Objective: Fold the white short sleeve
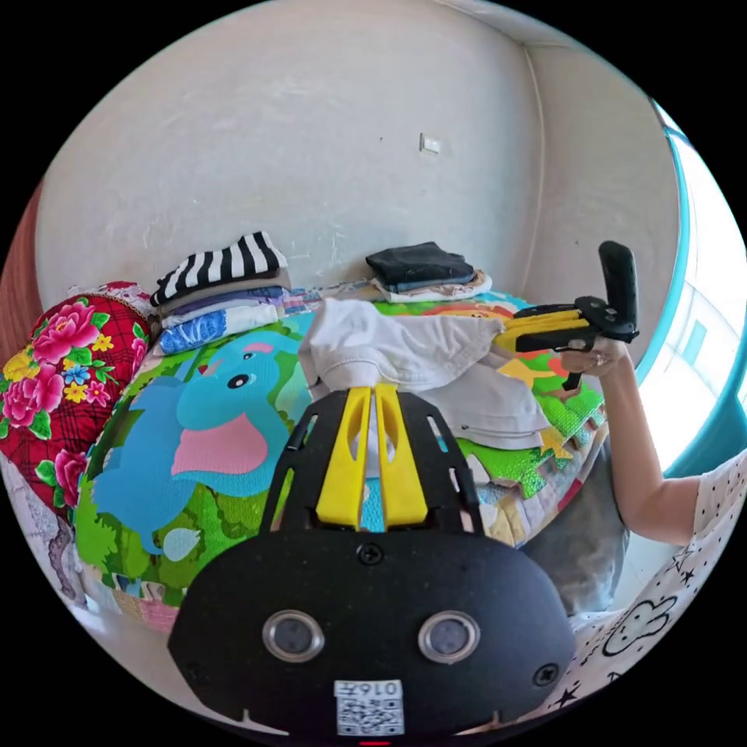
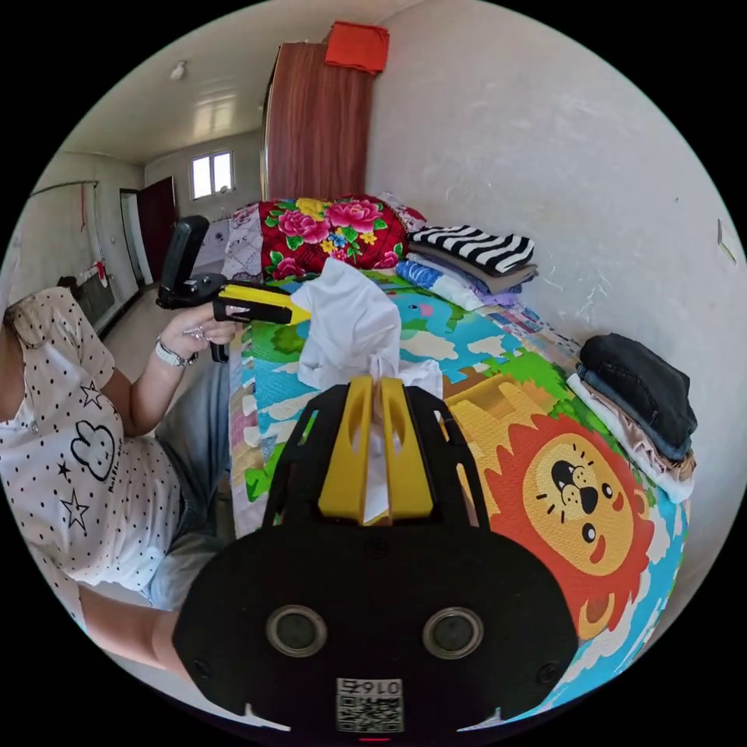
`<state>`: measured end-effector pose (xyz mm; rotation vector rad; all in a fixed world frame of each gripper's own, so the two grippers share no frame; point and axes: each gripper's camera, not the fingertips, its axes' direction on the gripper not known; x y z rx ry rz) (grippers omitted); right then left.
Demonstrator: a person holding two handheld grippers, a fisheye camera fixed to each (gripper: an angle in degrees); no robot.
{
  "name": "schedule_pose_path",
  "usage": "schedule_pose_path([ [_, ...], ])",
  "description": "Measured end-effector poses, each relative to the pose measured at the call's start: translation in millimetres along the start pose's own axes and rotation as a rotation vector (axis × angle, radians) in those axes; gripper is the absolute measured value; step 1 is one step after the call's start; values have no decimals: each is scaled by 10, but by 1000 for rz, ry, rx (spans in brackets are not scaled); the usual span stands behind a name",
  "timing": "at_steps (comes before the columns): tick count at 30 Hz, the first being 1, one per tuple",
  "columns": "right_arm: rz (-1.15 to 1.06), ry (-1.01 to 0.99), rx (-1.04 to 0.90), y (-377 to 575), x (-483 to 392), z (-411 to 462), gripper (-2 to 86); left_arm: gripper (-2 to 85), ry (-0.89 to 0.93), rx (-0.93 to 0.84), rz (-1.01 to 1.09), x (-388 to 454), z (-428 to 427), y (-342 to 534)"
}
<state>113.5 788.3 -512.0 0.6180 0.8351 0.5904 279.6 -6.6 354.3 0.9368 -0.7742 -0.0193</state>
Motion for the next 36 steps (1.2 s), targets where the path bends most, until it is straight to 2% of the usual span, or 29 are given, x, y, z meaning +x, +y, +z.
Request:
schedule_pose_path([
  [4, 78, -27, 207, 229, 121, -315, 8, -9, 66, 98, 9, -20, -395, -128],
  [9, 107, -95, 553, 608, 135, -705, 4, -10, 162, 275, -14, -45, -875, -232],
  [12, 55, -36, 682, 767, -35, -848, 4, -9, 179, 375, 8, 30, -1158, -339],
  [15, 15, 52, 753, 890, -211, -913, 4, -5, 118, 333, 42, 134, -1104, -512],
  [17, 53, 72, 689, 876, -201, -880, 4, 2, 94, 214, 38, 134, -826, -621],
  [19, 148, 138, 584, 838, -133, -781, 4, 52, 72, 15, 16, 106, -438, -664],
  [22, 352, 269, 458, 896, 78, -604, 4, 118, 32, -10, -9, 154, -386, -462],
  [24, 457, 222, 424, 1030, 270, -542, 4, 132, 86, 4, 9, 227, -413, -334],
  [28, 526, 153, 447, 1187, 397, -534, 4, 148, 192, -131, 114, 497, -227, -200],
  [32, 514, 152, 441, 1236, 359, -504, 5, 129, 106, -201, 155, 701, -64, -170],
  [36, 470, 159, 441, 1285, 267, -509, 7, 12, -57, -143, 149, 787, -204, -210],
])
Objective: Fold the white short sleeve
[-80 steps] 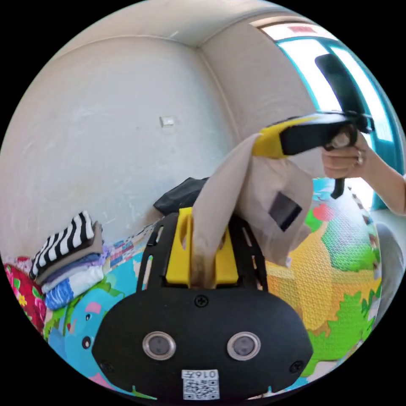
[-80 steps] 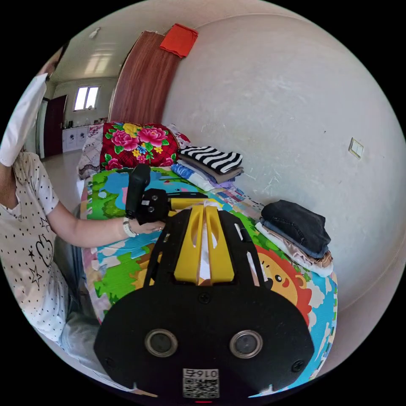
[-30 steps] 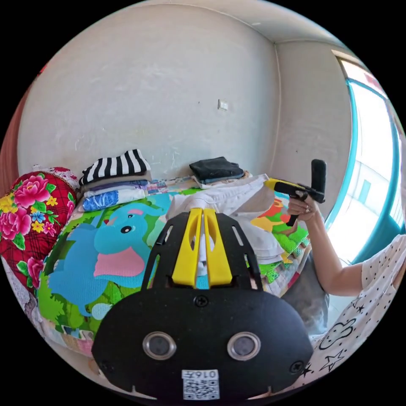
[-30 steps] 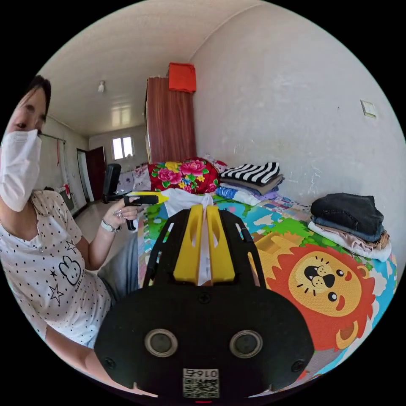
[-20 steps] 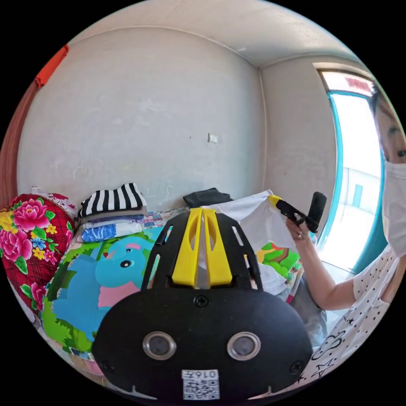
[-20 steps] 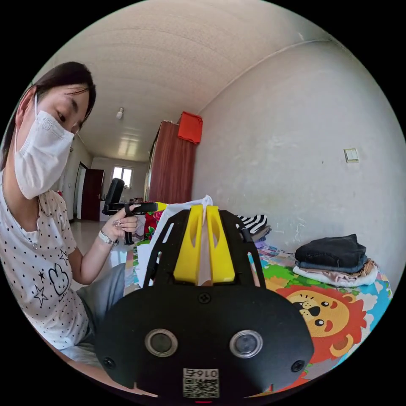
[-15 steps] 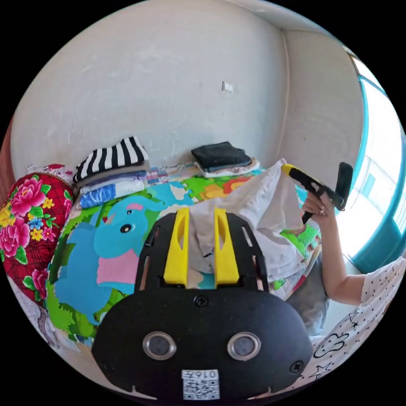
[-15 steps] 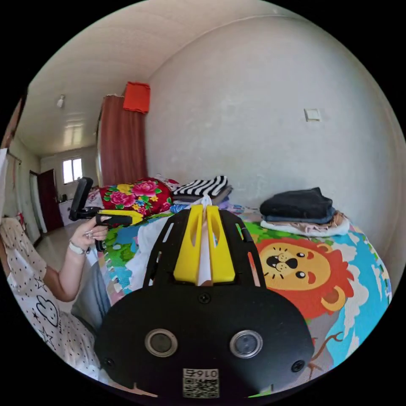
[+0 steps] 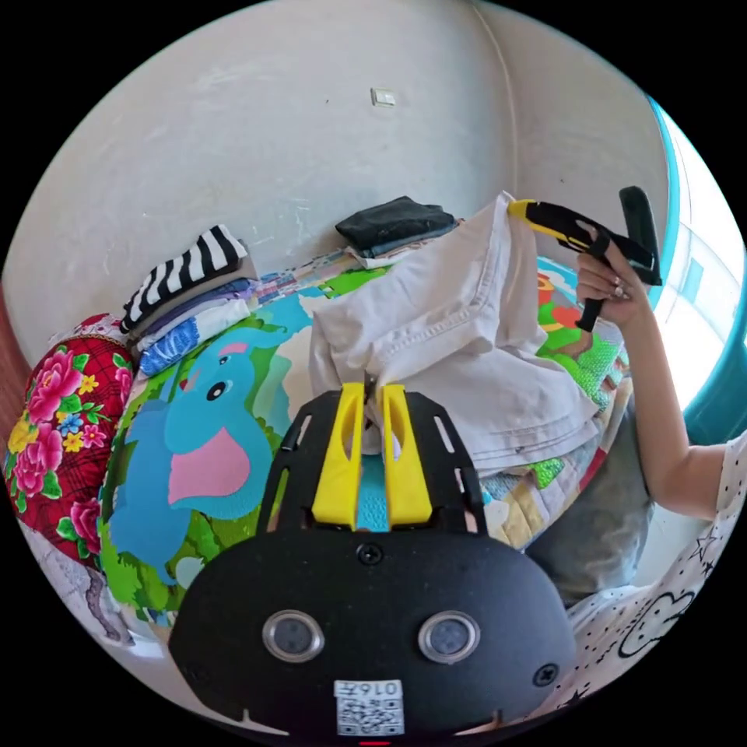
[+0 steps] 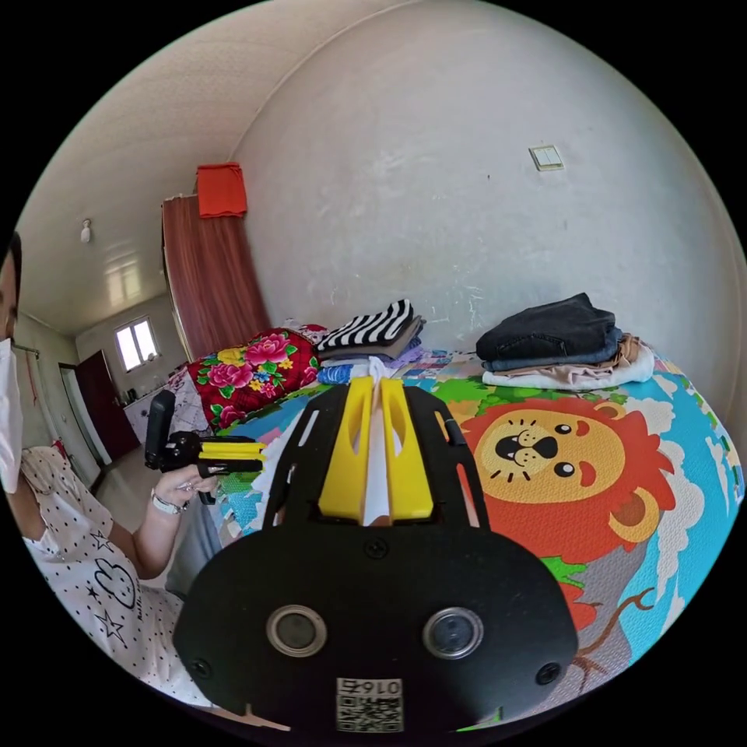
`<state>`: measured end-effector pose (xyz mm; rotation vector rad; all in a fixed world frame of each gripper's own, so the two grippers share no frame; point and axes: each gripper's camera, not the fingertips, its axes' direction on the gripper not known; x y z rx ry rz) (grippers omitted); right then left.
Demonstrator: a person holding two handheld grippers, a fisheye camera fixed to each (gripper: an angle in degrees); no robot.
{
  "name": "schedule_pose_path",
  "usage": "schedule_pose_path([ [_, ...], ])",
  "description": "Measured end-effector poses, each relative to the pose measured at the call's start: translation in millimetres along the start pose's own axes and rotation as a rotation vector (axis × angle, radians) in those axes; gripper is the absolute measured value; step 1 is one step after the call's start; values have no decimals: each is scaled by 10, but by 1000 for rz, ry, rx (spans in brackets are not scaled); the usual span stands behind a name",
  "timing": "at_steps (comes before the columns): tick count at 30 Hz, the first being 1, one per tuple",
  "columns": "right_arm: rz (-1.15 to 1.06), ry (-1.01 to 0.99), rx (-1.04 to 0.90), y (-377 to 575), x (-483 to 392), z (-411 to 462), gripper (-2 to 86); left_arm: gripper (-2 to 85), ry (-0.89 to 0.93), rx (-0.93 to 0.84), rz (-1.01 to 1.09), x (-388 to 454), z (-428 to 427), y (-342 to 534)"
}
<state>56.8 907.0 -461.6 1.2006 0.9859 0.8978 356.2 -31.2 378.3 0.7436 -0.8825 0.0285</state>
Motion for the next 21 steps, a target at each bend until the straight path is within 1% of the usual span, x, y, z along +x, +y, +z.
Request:
schedule_pose_path([
  [2, -6, 9, -6, 33, 2, -23, 8, 1, 6, 67, -28, -60, -206, -5],
  [4, -5, 28, -16, 64, 10, -38, 8, -5, 57, 188, -89, -211, -557, -3],
  [6, -31, 26, -43, 96, -14, -34, 8, -7, 81, 277, -95, -304, -830, -30],
  [8, -55, 11, -40, 119, -62, -41, 8, -8, 63, 345, -78, -355, -1085, -119],
  [10, -91, -36, -21, 140, -131, -65, 7, -9, -2, 411, -32, -361, -1417, -335],
  [11, -116, -68, 12, 155, -181, -101, 7, -9, -28, 430, -18, -351, -1505, -398],
  [13, -157, -96, 109, 196, -269, -199, 6, -9, -141, 509, 55, -270, -1842, -661],
  [15, -237, -110, 263, 286, -423, -349, 5, -9, -181, 587, 102, -184, -2089, -812],
  [16, -254, -110, 293, 307, -461, -379, 5, -9, -185, 658, 120, -122, -2240, -855],
  [18, -308, -123, 376, 370, -582, -465, 4, -9, -167, 720, 135, -17, -2340, -899],
  [19, -313, -126, 388, 378, -600, -478, 4, -9, -184, 596, 216, 96, -2249, -1039],
  [20, -307, -120, 389, 377, -614, -483, 4, -9, -194, 501, 254, 140, -2169, -1124],
  [21, -297, -94, 362, 363, -608, -462, 4, -9, -206, 431, 242, 143, -2066, -1193],
])
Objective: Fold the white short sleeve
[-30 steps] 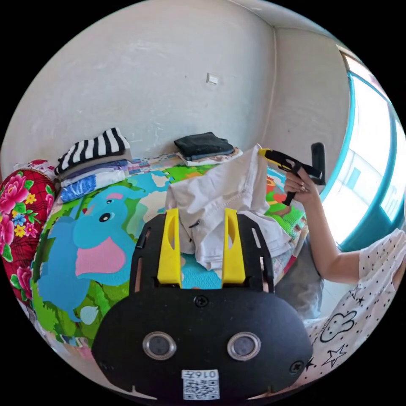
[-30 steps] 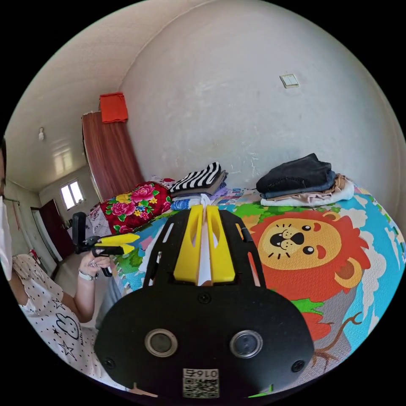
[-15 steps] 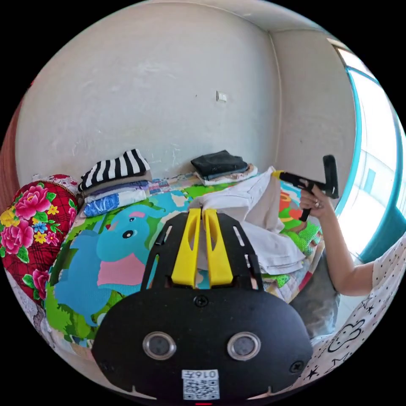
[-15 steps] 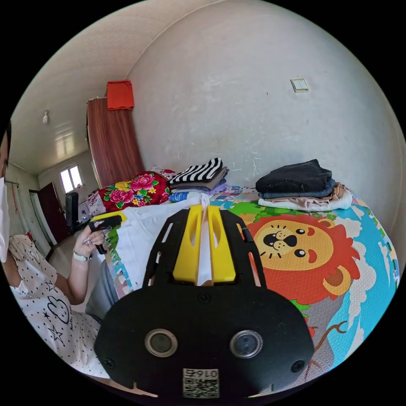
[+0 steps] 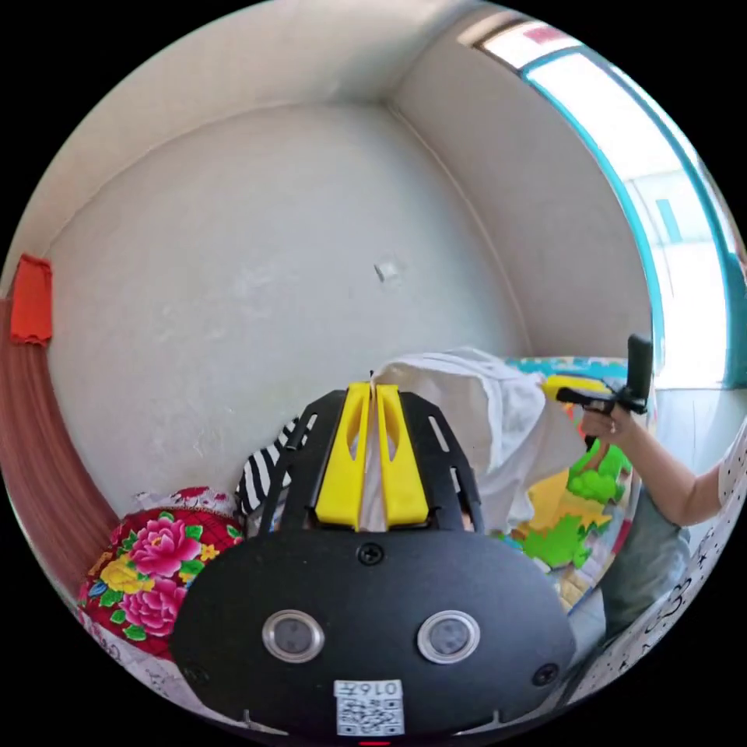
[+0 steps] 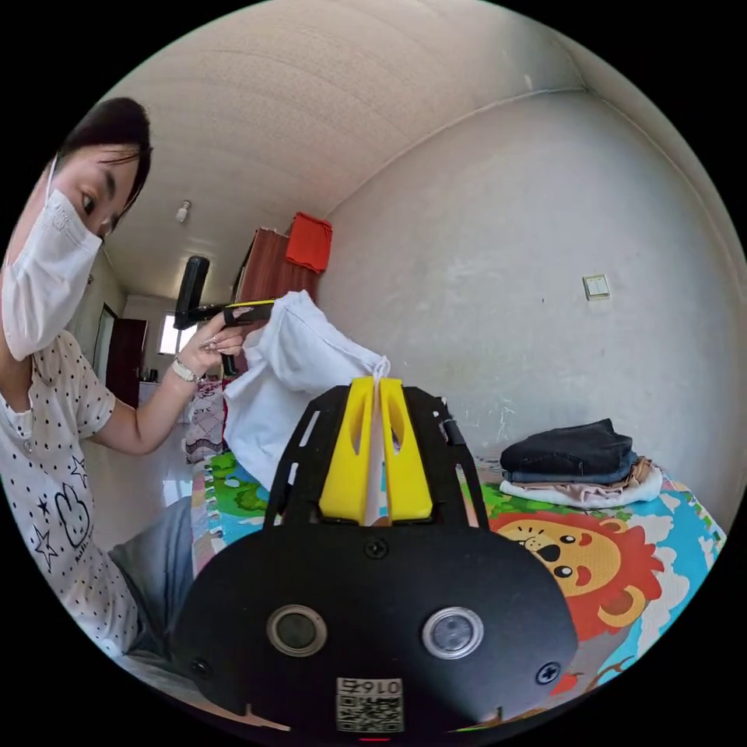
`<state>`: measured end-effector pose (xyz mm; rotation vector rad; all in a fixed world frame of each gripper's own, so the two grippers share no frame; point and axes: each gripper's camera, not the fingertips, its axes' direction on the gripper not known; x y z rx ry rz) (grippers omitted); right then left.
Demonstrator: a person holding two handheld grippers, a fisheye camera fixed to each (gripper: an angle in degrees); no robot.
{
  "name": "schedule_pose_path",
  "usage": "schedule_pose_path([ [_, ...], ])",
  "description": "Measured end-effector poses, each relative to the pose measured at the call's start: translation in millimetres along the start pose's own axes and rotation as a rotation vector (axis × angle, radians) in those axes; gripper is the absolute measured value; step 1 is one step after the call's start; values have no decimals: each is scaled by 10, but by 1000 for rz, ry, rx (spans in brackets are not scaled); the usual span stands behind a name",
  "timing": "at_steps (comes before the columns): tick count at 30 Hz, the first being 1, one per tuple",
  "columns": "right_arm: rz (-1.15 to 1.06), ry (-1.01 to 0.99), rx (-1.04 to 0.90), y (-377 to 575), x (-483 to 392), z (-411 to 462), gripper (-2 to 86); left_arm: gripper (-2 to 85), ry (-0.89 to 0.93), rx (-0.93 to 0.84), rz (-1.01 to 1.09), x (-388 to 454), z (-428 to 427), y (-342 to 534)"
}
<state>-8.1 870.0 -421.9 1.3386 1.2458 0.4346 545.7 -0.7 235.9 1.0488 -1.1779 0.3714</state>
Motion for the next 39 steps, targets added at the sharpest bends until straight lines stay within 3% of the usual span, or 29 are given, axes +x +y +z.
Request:
schedule_pose_path([
  [4, 81, 34, -32, 13, 136, 32, 4, -9, 34, 203, -5, -17, -390, 41],
  [6, 126, -42, 45, 20, 200, -20, 5, -8, 0, 193, 29, 47, -433, 27],
  [10, 146, -47, 7, -33, 251, 52, 9, -6, 73, 49, 32, 50, -121, 21],
  [15, 306, 34, -281, -65, 498, 415, 38, 19, 145, -159, -12, 149, 606, 176],
  [18, 350, -85, -302, -86, 596, 435, 79, 76, 243, -468, 13, 197, 1348, 578],
  [21, 381, -52, -270, -169, 630, 376, 93, 100, 435, -763, -95, -11, 1887, 1215],
  [25, 373, 55, -302, -258, 630, 404, 99, 199, 727, -789, -335, -340, 1916, 1782],
  [28, 339, 54, -379, -308, 569, 604, 106, 207, 809, -770, -302, -215, 1796, 1995],
  [30, 303, 8, -472, -313, 483, 865, 120, 206, 806, -791, -236, -21, 1771, 2072],
  [35, 198, -49, -672, -280, 224, 1451, 140, 172, 596, -753, -52, 468, 1688, 2061],
  [39, 136, -47, -745, -307, 81, 1723, 141, 49, 435, -607, 199, 660, 1282, 1885],
])
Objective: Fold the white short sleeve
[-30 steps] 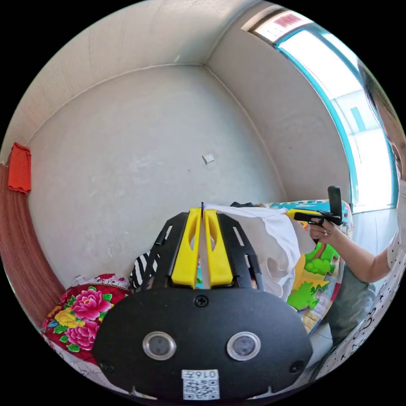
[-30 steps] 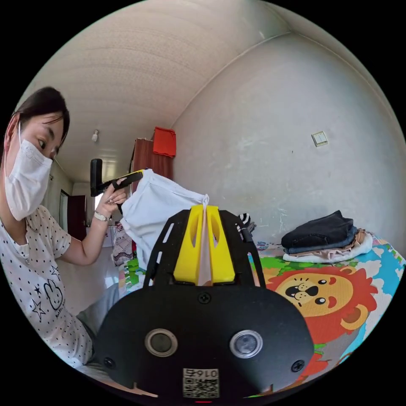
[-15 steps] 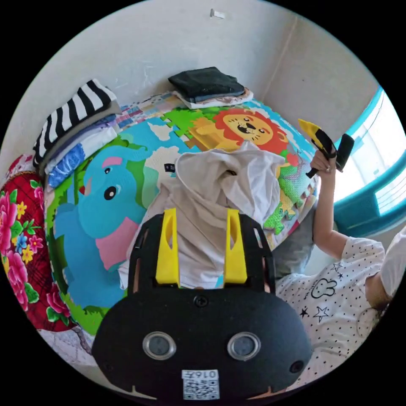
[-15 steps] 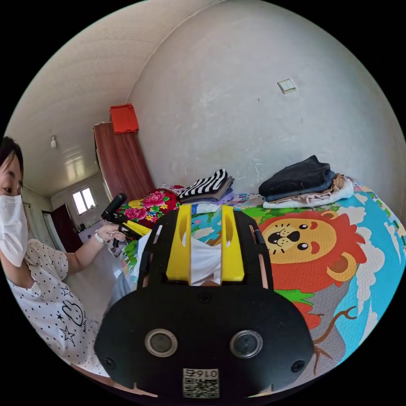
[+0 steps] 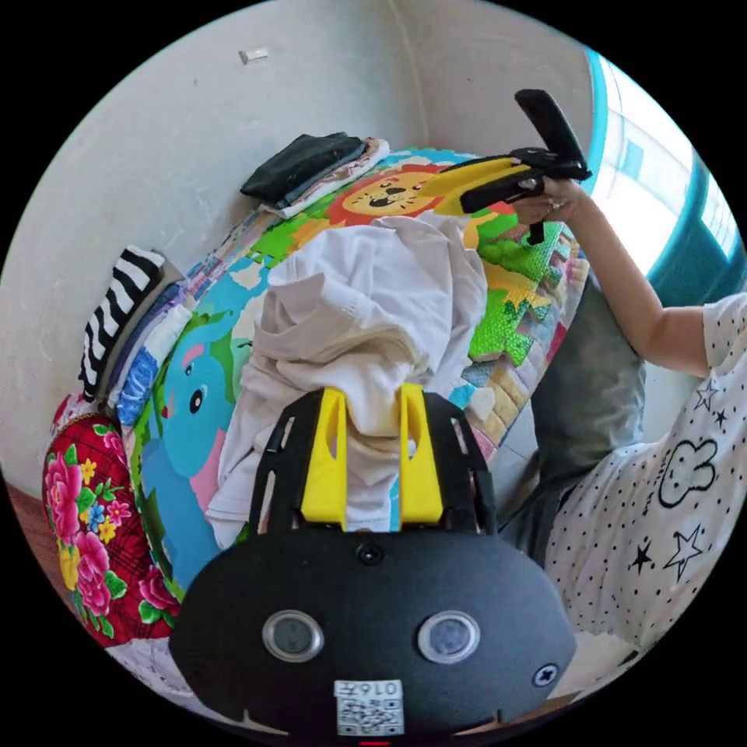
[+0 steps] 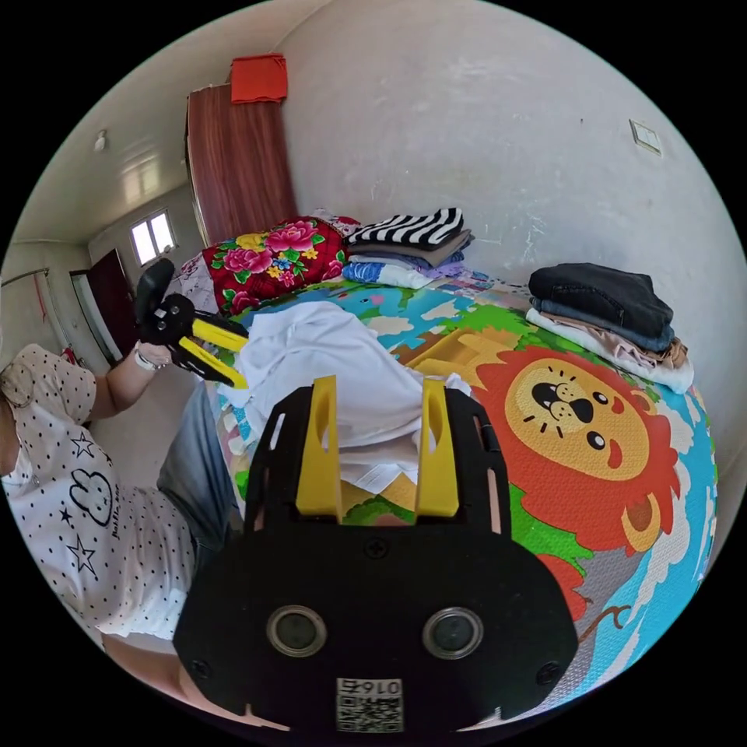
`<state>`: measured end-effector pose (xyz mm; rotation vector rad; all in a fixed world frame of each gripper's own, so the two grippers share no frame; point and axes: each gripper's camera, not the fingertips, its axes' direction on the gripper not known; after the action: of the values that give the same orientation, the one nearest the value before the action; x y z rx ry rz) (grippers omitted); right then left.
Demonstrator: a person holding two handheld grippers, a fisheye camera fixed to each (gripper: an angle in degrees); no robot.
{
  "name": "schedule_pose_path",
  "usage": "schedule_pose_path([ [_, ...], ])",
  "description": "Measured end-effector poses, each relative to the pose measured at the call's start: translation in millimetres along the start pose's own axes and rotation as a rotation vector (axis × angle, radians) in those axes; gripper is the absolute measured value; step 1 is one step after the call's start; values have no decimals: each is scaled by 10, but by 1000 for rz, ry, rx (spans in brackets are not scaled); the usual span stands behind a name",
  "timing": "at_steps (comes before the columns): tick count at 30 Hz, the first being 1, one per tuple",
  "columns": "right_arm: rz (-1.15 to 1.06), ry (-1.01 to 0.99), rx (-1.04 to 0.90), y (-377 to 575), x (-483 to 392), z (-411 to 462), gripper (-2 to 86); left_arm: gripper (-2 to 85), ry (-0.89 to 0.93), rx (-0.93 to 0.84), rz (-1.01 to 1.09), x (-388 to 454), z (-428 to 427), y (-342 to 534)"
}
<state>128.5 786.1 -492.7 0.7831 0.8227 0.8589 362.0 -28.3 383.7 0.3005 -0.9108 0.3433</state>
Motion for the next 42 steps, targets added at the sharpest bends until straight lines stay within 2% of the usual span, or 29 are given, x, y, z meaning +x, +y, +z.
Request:
schedule_pose_path([
  [4, 11, 10, 10, -117, 8, -12, 137, 1, -158, 99, 131, 121, -586, 253],
  [8, 34, 16, 67, -287, 26, -64, 127, -6, -197, 139, 65, 1, -968, 563],
  [11, 33, -8, 75, -459, -23, 9, 126, -8, -109, 233, -32, -180, -1285, 895],
  [13, 4, -46, 49, -580, -105, 121, 128, -8, -16, 362, -111, -346, -1575, 1203],
  [16, -68, -85, -40, -787, -288, 415, 139, -5, 120, 443, -202, -604, -1744, 1535],
  [18, -62, -26, -94, -964, -373, 633, 143, 4, 176, 429, -248, -707, -1685, 1643],
  [22, -25, -18, -104, -1174, -417, 741, 141, 100, 279, 352, -271, -693, -1334, 1570],
  [25, 27, 31, -160, -1285, -362, 864, 127, 112, 328, 286, -258, -584, -1017, 1373],
  [27, 22, 18, -217, -1360, -325, 963, 43, 104, 308, 228, -250, -518, -853, 1253],
  [29, 19, -28, -246, -1399, -298, 983, 11, 73, 258, 177, -210, -459, -772, 1166],
  [32, -36, -94, -178, -1411, -320, 821, 1, 20, 128, 169, -241, -530, -822, 1170],
  [36, -116, -214, 4, -1395, -309, 336, 1, -1, 210, 271, -361, -867, -1069, 1352],
  [41, -26, -89, 88, -1330, -103, 127, 27, -7, 194, 412, -565, -1178, -1417, 1618],
  [42, 29, -61, 84, -1326, -19, 161, 77, -8, 180, 445, -598, -1206, -1520, 1671],
])
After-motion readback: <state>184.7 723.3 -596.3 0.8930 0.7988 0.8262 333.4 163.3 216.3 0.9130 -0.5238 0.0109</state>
